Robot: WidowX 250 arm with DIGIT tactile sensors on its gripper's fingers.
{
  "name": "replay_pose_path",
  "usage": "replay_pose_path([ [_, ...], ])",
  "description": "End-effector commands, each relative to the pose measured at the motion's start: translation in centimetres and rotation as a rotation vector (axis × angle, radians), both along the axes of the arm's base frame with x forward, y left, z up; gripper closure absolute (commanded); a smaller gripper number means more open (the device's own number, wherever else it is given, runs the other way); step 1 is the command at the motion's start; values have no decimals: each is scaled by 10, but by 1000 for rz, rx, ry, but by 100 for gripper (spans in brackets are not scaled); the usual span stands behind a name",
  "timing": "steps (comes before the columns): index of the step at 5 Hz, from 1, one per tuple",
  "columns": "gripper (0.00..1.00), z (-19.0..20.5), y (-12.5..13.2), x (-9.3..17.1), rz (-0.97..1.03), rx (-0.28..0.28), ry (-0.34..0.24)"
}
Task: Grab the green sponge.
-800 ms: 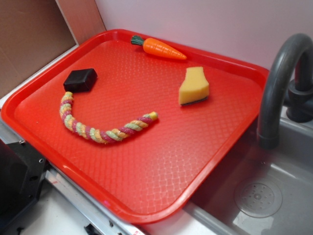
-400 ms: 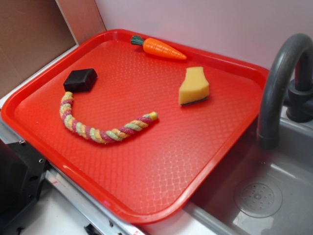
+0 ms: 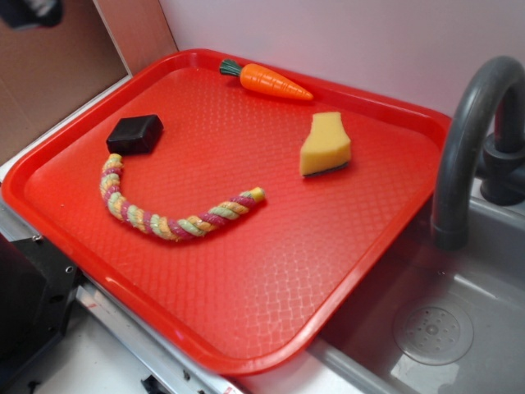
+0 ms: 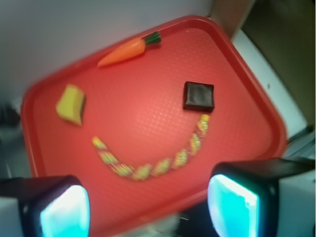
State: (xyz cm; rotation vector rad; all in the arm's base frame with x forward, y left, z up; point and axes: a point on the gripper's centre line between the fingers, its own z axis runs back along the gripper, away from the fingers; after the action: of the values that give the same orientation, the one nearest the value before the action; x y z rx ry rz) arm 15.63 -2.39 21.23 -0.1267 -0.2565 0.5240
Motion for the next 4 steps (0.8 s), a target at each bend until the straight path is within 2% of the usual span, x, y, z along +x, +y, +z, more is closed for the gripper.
replay_pose_path([
  [1,0,-19,-24,55,147,14,-19],
  [3,0,-67,-49,123,178,-16,24],
  [4,0,-84,-51,144,185,-76,60],
])
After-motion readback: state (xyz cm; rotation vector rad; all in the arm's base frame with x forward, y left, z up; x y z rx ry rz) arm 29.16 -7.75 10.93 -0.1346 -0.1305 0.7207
